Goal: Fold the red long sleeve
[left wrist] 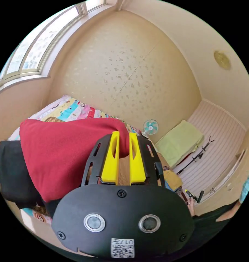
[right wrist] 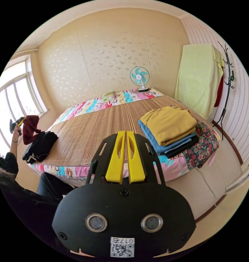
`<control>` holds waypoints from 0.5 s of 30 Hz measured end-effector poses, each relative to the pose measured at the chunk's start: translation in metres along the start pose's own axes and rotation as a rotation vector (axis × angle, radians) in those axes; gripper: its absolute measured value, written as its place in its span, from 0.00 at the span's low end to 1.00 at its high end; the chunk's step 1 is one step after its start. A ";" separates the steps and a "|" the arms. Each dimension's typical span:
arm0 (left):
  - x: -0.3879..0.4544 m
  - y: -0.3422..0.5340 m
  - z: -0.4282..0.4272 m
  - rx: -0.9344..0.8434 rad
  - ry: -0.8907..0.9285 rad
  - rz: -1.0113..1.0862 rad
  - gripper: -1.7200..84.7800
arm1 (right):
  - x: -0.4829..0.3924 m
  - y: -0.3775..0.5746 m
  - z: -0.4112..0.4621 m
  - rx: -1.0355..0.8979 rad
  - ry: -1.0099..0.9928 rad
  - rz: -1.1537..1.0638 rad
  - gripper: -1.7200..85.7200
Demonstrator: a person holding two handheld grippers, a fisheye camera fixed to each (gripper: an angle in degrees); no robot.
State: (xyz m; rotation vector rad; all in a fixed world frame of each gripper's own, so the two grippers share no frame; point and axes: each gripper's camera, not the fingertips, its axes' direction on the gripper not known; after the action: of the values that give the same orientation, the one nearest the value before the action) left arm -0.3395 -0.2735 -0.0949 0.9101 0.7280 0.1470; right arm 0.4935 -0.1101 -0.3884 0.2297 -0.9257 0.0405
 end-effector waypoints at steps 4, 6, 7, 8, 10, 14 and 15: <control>0.093 0.024 -0.006 0.002 0.412 0.214 0.09 | -0.030 -0.011 0.007 0.030 -0.047 -0.062 0.02; 0.118 0.050 0.006 -0.090 0.466 0.285 0.10 | -0.047 -0.011 0.015 0.025 -0.063 -0.115 0.02; 0.128 0.074 0.021 -0.170 0.465 0.299 0.10 | -0.050 -0.010 0.018 0.017 -0.064 -0.125 0.02; 0.130 0.101 0.039 -0.261 0.433 0.273 0.10 | -0.054 -0.006 0.025 -0.008 -0.063 -0.138 0.02; 0.120 0.150 0.071 -0.410 0.329 0.197 0.09 | -0.054 0.002 0.039 -0.062 -0.065 -0.132 0.02; 0.074 0.268 0.116 -0.631 0.293 -0.069 0.04 | -0.045 0.029 0.062 -0.139 -0.136 -0.095 0.02; 0.069 0.280 0.119 -0.631 0.328 -0.123 0.05 | -0.042 0.037 0.066 -0.156 -0.136 -0.090 0.02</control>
State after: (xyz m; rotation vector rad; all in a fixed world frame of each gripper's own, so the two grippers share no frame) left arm -0.1615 -0.1504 0.1306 0.2372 0.9636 0.3981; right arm 0.4111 -0.0861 -0.3766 0.1299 -1.0478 -0.1320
